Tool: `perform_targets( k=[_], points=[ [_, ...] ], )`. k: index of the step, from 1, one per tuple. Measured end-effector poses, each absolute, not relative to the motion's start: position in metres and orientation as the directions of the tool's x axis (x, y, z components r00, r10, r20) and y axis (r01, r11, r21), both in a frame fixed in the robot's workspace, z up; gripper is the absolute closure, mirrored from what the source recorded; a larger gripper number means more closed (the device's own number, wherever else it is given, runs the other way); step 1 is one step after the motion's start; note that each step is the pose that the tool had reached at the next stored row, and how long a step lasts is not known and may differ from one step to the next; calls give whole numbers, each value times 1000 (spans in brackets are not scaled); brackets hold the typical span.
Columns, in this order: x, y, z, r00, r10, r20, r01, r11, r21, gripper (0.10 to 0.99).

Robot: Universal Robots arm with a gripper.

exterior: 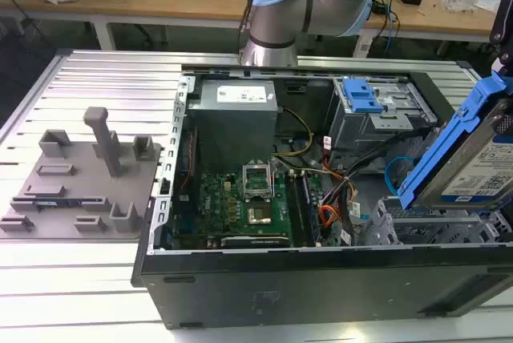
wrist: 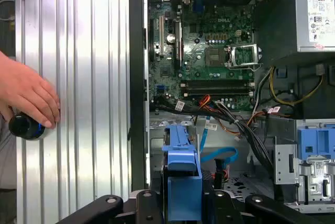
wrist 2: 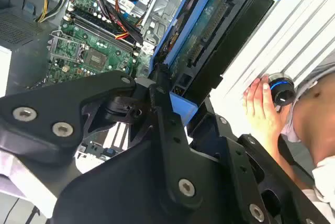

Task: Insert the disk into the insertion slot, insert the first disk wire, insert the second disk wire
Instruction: 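Insert the disk into the insertion slot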

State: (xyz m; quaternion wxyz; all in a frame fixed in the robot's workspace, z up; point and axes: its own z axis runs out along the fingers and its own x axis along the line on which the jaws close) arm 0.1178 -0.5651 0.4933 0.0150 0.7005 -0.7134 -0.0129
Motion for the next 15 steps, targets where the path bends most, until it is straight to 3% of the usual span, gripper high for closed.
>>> perform_targets(
  k=[13,15],
  points=[
    [118,-565,493,-18,-1000,3,-999,18,39,722],
    [118,-565,493,-18,-1000,-22,-999,17,40,722]
  ],
)
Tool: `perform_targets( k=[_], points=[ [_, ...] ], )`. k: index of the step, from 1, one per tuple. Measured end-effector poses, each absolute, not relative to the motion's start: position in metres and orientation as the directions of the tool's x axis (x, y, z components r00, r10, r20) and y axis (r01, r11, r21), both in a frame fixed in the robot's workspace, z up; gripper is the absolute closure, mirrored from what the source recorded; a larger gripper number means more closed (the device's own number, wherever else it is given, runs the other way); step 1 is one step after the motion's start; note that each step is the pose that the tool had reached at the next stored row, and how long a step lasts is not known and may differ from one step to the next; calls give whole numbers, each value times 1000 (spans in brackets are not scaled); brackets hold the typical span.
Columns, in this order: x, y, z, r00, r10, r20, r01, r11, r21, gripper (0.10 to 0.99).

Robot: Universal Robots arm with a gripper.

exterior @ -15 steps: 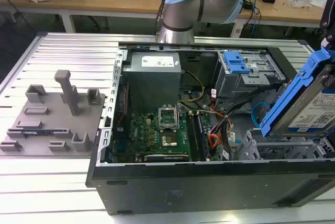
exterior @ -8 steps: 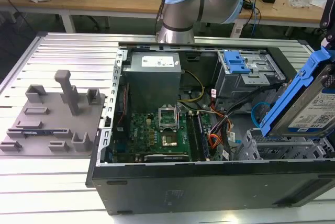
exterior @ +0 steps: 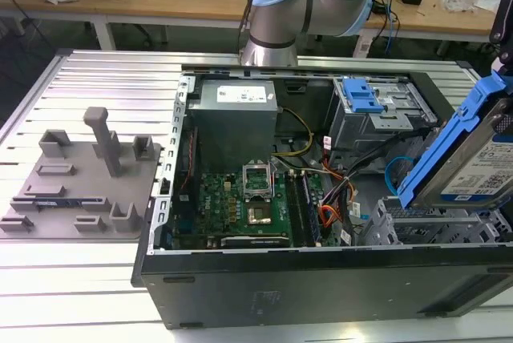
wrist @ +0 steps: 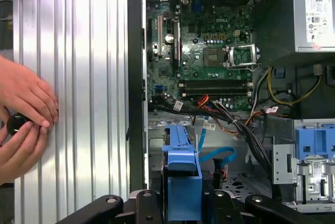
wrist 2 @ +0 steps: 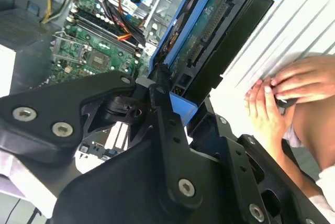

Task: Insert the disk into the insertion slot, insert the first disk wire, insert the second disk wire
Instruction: 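Insert the disk into the insertion slot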

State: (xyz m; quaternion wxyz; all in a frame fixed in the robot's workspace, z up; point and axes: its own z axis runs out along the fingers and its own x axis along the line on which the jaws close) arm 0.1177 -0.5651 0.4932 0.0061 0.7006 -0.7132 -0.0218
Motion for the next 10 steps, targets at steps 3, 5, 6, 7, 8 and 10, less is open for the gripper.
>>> perform_targets(
  k=[3,5,6,7,8,10],
  points=[
    [118,-565,493,-18,-999,-41,-999,16,40,722],
    [118,-565,493,-18,-999,-41,-999,16,40,722],
    [117,-565,493,-18,-999,-41,-999,16,30,722],
    [115,-565,493,-16,-999,-42,-1000,16,-8,722],
    [113,-565,493,-15,-999,-42,-999,17,-31,722],
    [113,-565,493,-15,-999,-42,-999,16,-37,722]
  ],
)
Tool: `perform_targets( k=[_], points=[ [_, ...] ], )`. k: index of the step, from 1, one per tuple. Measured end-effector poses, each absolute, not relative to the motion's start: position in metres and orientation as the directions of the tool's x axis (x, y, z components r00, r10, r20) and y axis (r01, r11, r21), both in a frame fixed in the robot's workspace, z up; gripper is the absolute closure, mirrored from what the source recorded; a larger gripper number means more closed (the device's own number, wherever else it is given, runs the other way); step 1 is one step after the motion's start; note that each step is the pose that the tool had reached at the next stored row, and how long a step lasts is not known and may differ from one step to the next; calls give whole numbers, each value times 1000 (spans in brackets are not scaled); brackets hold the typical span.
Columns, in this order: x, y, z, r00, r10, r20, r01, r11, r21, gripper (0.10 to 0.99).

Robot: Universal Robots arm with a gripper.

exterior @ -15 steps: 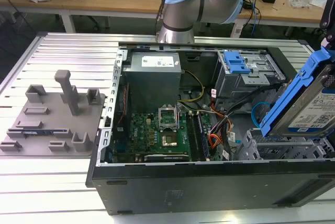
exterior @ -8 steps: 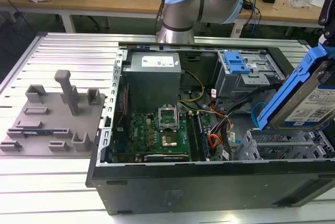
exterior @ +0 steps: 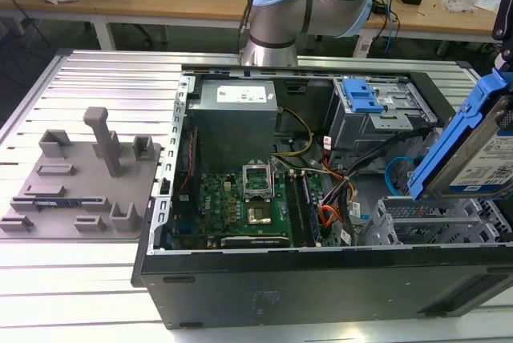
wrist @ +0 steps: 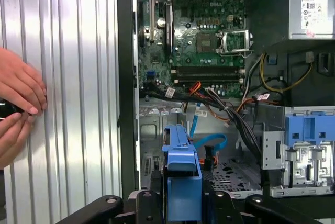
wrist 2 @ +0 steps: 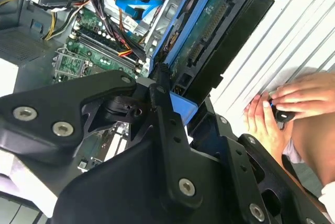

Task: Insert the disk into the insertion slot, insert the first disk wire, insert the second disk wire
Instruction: 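Insert the disk into the insertion slot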

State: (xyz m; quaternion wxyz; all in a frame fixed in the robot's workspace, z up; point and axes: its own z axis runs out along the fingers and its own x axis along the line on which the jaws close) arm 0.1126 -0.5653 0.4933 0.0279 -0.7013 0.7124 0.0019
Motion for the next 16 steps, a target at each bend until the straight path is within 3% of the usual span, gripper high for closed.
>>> perform_targets(
  k=[6,12,16],
  points=[
    [113,-565,493,-15,-999,-42,-999,16,-35,722],
    [119,-565,492,-16,-999,-35,-1000,16,-5,722],
    [119,-565,492,-16,-999,-34,-1000,16,-4,722]
  ],
)
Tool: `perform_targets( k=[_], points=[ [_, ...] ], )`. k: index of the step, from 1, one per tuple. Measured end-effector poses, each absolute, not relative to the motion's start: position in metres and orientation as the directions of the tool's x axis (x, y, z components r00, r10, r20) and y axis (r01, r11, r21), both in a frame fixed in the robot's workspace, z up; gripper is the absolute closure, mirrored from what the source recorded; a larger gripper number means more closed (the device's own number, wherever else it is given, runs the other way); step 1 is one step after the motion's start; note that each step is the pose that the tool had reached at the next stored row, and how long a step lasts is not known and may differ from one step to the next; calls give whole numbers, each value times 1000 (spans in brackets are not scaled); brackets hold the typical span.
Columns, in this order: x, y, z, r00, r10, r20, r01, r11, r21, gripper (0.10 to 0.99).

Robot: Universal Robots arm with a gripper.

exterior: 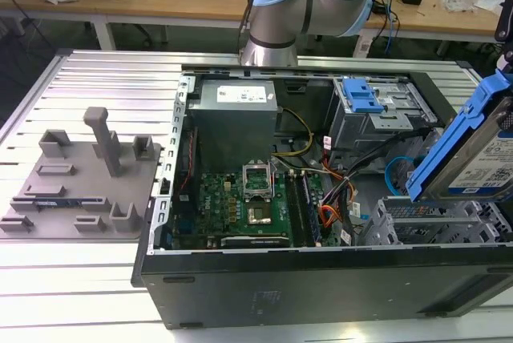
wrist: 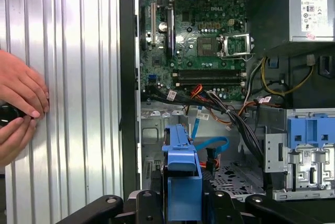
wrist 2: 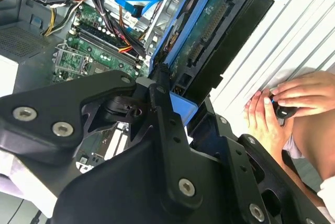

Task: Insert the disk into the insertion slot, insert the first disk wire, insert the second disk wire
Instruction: 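Insert the disk into the insertion slot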

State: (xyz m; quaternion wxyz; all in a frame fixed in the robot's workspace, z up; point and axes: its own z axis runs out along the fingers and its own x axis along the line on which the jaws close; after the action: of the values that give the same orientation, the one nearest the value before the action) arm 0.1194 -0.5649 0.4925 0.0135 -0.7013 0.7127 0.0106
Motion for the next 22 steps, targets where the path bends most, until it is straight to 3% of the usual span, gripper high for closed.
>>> perform_targets(
  k=[22],
  points=[
    [112,-558,490,-7,-999,-33,-1000,8,-4,722]
  ],
)
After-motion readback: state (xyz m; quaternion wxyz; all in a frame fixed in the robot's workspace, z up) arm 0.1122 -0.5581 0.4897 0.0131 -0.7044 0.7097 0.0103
